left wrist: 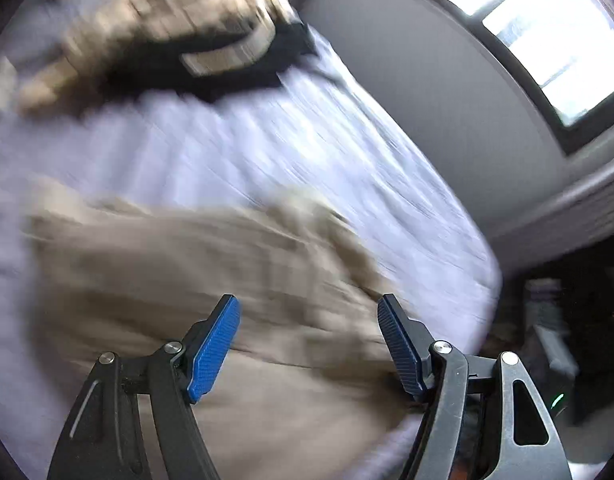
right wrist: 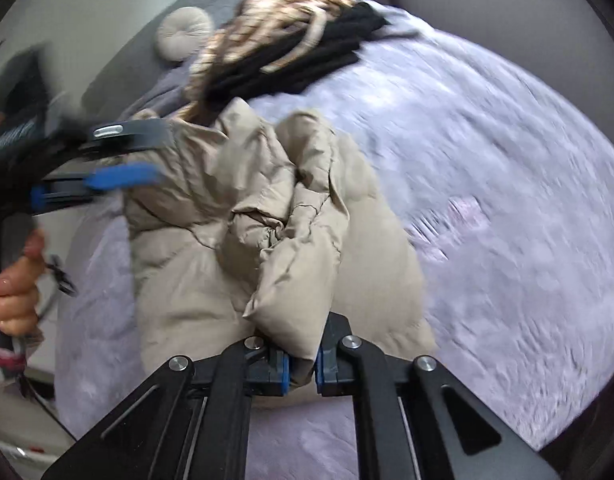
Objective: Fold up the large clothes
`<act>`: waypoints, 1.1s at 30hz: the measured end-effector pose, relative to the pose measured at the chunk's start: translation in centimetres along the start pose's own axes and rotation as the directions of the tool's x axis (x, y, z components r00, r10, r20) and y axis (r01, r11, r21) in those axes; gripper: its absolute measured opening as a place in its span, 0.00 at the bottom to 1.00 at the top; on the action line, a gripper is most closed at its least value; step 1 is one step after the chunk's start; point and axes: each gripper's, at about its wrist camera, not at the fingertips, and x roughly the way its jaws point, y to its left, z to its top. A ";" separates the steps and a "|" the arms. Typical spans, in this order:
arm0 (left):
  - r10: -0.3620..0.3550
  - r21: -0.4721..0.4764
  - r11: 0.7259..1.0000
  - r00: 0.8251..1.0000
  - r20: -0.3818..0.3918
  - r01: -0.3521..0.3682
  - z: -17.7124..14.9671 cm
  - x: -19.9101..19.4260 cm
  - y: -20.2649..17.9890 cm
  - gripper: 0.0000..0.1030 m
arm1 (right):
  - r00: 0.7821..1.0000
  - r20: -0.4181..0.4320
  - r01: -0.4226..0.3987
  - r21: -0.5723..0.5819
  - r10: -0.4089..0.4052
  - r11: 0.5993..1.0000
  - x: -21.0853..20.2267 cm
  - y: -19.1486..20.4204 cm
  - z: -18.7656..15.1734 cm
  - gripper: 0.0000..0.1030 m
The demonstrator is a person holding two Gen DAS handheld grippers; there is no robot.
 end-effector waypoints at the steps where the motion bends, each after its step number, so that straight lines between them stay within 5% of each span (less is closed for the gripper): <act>1: 0.066 0.010 0.998 0.998 0.020 -0.066 -0.2 -0.1 0.7 0.70 | 1.000 -0.015 0.000 0.033 0.001 0.999 0.0 -1.0 -0.4 0.09; 4: 0.223 -0.007 0.975 0.975 0.006 -0.223 -0.1 2.3 3.4 0.70 | 0.999 -0.043 -0.007 0.111 0.012 0.994 1.3 -3.2 -1.0 0.09; 8: 0.231 -0.050 0.971 0.973 -0.024 -0.232 0.6 6.8 4.0 0.70 | 0.998 -0.058 -0.006 0.166 0.015 0.986 2.5 -4.9 -2.0 0.09; 15: 0.275 0.047 0.961 0.960 -0.045 -0.273 1.8 14.8 0.3 0.70 | 0.997 -0.071 -0.009 0.286 0.031 0.958 5.5 -9.5 -2.4 0.11; 21: 0.299 0.042 0.954 0.952 -0.061 -0.297 2.1 15.7 0.0 0.70 | 0.989 -0.105 -0.053 0.377 0.100 0.925 5.1 -11.9 -1.1 0.16; 27: 0.301 0.035 0.954 0.952 -0.066 -0.299 2.1 15.6 0.3 0.70 | 0.997 0.060 0.032 0.266 -0.049 0.963 -1.6 -10.2 2.0 0.20; 33: 0.315 0.042 0.949 0.947 -0.065 -0.313 2.0 15.5 0.5 0.70 | 0.998 0.060 0.000 -0.024 0.002 1.000 0.7 -3.3 6.9 0.19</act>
